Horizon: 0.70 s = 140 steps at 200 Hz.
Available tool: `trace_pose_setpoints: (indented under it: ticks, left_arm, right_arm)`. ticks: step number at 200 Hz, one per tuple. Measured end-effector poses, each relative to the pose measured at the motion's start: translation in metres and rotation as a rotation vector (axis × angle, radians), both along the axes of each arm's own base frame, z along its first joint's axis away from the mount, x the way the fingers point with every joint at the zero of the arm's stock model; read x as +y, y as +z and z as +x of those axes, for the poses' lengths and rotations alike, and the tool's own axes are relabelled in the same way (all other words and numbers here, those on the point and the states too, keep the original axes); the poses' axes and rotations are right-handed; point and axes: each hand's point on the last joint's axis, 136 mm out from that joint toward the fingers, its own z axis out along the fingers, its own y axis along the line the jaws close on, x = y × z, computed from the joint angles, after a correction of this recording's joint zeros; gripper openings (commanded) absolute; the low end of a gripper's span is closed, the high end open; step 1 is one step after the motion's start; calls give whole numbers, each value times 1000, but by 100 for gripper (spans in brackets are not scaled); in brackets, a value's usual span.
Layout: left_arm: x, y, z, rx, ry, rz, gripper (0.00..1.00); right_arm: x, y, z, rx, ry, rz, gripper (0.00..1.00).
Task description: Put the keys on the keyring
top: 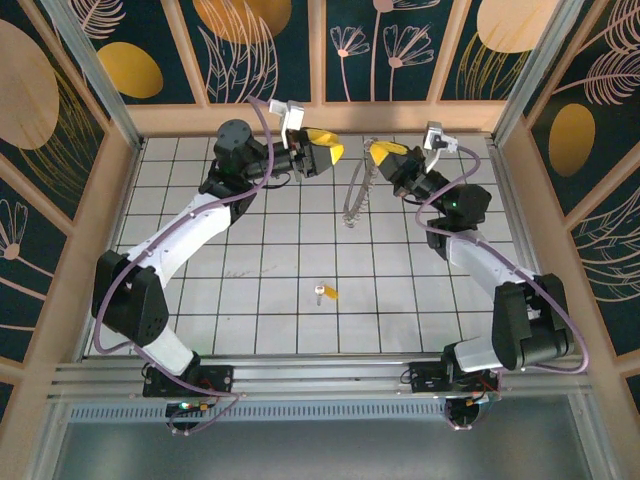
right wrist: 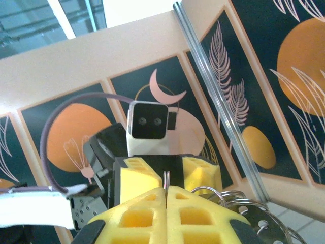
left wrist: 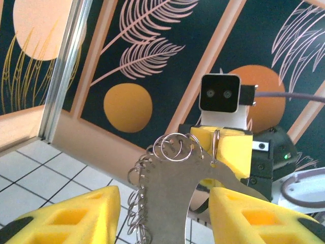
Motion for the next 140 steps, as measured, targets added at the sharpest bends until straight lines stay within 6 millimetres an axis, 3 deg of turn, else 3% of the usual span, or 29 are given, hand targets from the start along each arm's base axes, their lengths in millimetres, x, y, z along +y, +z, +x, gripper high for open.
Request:
trace_pose_setpoints:
  ticks: [65,140]
  left_arm:
    - [2,26,-9,-7,-62,-128,47]
    - [0,27,-8,8,-89,-169,41]
  right_arm:
    - [13,14,5,-10,50,96,0]
    - [27,15,20,44,89,147,0]
